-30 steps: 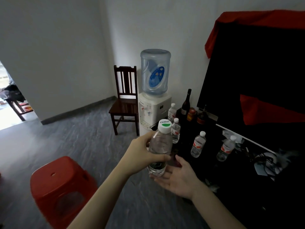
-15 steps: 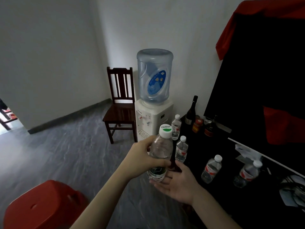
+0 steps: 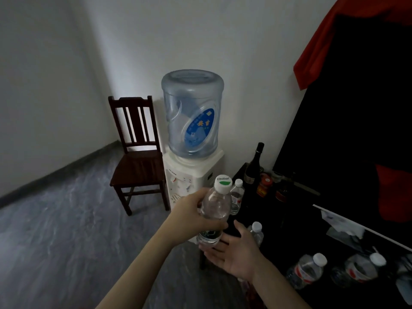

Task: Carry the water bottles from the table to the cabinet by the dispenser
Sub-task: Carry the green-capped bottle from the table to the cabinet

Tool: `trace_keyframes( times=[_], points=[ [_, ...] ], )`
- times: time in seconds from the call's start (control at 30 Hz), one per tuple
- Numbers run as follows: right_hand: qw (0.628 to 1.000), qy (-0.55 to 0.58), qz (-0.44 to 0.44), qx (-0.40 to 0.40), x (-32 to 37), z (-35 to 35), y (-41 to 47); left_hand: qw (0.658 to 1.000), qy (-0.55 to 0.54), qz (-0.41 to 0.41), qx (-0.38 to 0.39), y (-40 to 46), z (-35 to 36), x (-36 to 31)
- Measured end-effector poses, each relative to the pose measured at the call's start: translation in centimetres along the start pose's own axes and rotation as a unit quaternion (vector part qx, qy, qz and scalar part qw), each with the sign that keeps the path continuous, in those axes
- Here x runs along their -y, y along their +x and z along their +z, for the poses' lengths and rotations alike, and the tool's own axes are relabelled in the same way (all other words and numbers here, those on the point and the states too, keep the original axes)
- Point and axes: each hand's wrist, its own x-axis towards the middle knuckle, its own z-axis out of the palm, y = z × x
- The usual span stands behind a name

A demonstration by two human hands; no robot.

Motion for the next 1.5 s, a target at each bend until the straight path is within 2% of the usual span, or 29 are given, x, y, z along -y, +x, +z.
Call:
trace_keyframes(
  times=[0.17, 0.53, 0.77, 1.07, 1.3, 1.5],
  points=[
    [1.000, 0.020, 0.008, -0.017, 2.5, 0.5, 3.7, 0.999, 0.002, -0.005, 0.043, 4.3, -0.5, 2.6],
    [0.998, 0.044, 0.020, -0.032, 7.3, 1.2, 12.5, 0.997, 0.022, -0.024, 0.072, 13.0, -1.5, 7.7],
    [0.992, 0.111, 0.013, -0.063, 7.3, 1.2, 17.0, 0.987, 0.041, -0.014, 0.156, 17.7, -1.2, 11.4],
    [0.959, 0.238, -0.049, -0.144, 5.6, 0.0, 21.0, 0.963, 0.043, 0.037, 0.265, 21.6, 1.6, 17.0],
    [0.928, 0.310, -0.067, -0.195, 3.5, -2.7, 23.6, 0.951, 0.037, 0.027, 0.307, 21.4, 6.0, 21.1],
    [0.913, 0.318, -0.086, -0.239, 2.9, -5.0, 25.6, 0.944, 0.063, 0.025, 0.324, 21.6, 9.1, 23.4]
  ],
)
